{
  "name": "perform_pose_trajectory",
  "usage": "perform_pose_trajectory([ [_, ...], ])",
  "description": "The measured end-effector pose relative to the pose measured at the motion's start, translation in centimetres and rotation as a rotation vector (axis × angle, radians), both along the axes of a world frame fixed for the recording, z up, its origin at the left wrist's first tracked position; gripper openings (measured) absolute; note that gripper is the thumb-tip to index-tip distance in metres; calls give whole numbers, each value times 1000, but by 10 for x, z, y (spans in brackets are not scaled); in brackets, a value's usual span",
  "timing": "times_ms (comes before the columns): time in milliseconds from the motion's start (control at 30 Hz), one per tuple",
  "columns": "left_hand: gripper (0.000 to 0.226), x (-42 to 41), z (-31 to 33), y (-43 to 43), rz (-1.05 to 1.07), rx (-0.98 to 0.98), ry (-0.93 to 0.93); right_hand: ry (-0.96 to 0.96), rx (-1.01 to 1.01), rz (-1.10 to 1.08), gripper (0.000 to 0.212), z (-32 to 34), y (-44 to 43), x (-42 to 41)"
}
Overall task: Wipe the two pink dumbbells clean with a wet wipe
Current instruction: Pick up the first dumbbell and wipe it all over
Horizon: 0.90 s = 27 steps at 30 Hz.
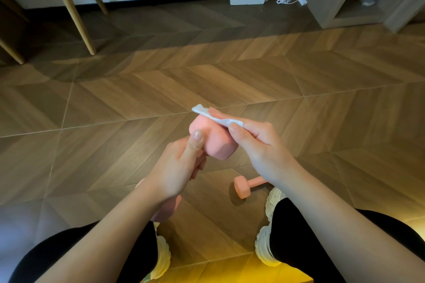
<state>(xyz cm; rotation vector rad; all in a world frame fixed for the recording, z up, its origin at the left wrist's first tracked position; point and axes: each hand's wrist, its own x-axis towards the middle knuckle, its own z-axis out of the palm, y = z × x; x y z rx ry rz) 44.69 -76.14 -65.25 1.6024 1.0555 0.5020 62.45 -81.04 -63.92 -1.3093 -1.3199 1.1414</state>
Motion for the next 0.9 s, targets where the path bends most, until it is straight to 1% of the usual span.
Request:
perform_pose_trajectory([
  [67, 80, 1, 2, -1, -10, 8, 2, -17, -64, -27, 31, 1, 4, 1],
  [167, 90, 0, 0, -1, -20, -14, -7, 20, -7, 17, 33, 3, 1, 0],
  [233, 87, 1, 0, 0, -22, -8, 1, 40, 13, 15, 32, 1, 1, 0],
  [333, 75, 3, 2, 0, -24, -3, 17, 21, -59, -2, 33, 1, 6, 1],
  [467, 78, 4, 1, 2, -21, -20, 24, 34, 20, 13, 35, 2, 2, -3],
  [567, 73, 5, 1, 1, -17, -3, 19, -14, -50, -18, 33, 1, 5, 1],
  [700, 73, 4, 0, 1, -14, 8, 24, 3, 6, 29, 33, 3, 0, -3],
  [833, 72, 4, -1, 2, -8, 47, 33, -21, -62, -20, 33, 3, 3, 3],
  [900, 76, 4, -2, 2, -16, 48, 13, -1, -1, 25, 34, 6, 0, 1],
])
